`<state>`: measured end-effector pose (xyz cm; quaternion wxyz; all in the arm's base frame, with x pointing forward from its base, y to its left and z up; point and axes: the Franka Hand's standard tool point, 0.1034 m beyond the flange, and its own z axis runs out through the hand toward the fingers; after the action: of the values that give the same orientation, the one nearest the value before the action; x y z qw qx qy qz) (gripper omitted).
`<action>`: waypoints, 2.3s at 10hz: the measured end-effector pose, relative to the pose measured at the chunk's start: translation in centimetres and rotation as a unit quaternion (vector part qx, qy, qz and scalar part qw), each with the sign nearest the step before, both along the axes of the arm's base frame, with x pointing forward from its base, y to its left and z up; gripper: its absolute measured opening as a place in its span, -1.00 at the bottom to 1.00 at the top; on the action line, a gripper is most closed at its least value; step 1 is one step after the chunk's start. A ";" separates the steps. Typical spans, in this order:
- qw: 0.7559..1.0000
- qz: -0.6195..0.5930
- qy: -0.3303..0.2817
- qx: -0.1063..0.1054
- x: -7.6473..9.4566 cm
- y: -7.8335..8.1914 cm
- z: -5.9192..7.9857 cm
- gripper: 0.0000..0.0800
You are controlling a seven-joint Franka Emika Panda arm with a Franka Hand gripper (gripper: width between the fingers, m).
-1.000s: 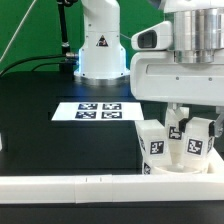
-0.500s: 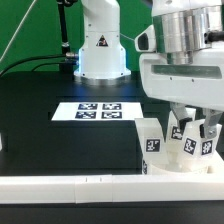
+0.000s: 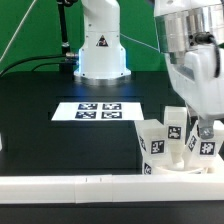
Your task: Assemble stool
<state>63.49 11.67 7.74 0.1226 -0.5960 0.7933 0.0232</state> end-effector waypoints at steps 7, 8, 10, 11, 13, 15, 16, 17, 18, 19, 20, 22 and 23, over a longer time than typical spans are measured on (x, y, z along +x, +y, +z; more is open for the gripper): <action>0.986 -0.159 0.015 0.039 0.0 -0.1 0.0 -0.15; 0.982 -0.181 0.016 0.047 0.0 -0.1 0.0 -0.15; 0.972 -0.227 -0.001 0.056 0.0 0.2 0.0 -0.15; 0.968 -0.242 -0.016 0.057 0.0 0.3 0.1 -0.15; 0.964 -0.257 -0.025 0.059 0.0 0.3 0.1 -0.15; 0.968 -0.243 -0.030 0.056 -0.1 0.3 0.1 -0.15; 0.970 -0.237 -0.030 0.054 -0.1 0.3 0.0 0.04; 0.970 -0.237 -0.030 0.054 -0.1 0.3 0.0 0.38; 0.970 -0.236 -0.031 0.054 -0.1 0.4 0.1 0.38; 0.971 -0.230 -0.036 0.058 -0.1 1.0 0.9 0.57; 0.972 -0.223 -0.052 0.062 -0.1 1.1 2.5 0.61; 0.971 -0.213 -0.076 0.073 0.5 0.7 6.2 0.62; 0.971 -0.213 -0.081 0.077 0.7 0.8 7.0 0.62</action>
Offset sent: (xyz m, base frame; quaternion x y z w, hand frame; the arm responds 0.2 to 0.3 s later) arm 0.0000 0.0000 0.0000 0.0000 0.0000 0.1296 0.9916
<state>64.21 12.49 14.76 0.2337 -0.4022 0.8852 0.0095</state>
